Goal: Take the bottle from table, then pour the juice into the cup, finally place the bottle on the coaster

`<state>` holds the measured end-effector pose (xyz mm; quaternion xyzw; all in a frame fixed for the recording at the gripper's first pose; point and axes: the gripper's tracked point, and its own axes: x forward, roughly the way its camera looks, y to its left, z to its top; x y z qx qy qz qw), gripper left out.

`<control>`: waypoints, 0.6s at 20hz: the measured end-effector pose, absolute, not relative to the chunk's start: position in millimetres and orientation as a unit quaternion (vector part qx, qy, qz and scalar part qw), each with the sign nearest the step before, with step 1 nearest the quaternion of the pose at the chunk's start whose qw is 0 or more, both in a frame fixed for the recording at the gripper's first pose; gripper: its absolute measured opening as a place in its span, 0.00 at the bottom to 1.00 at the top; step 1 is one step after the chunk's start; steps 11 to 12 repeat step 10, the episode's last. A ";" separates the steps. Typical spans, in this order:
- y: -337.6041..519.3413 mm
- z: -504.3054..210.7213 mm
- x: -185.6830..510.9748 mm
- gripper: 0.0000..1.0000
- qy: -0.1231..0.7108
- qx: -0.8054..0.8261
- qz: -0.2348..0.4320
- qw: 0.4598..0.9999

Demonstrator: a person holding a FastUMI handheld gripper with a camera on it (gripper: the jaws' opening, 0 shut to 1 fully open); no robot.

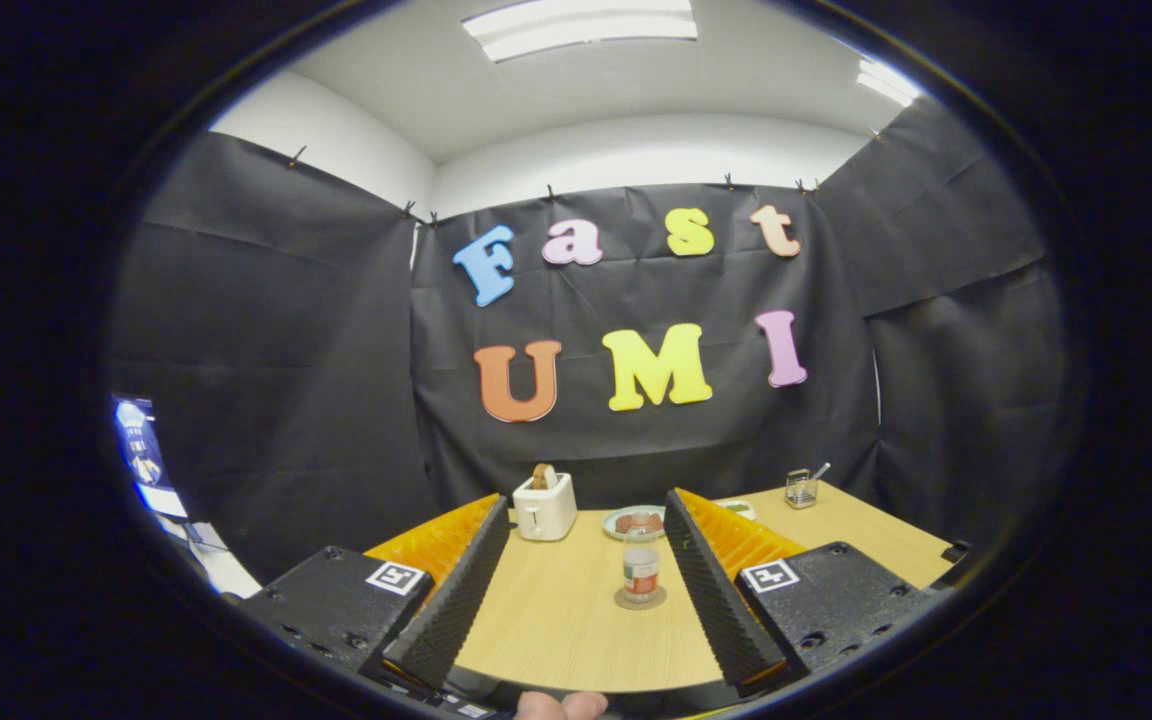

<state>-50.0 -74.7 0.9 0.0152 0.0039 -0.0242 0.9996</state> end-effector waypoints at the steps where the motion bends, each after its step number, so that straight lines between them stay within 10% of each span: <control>1: -77.1 0.8 -50.3 0.99 0.004 0.016 -0.025 1.000; 12: -86.1 5.5 -47.4 0.99 0.001 0.025 -0.028 0.999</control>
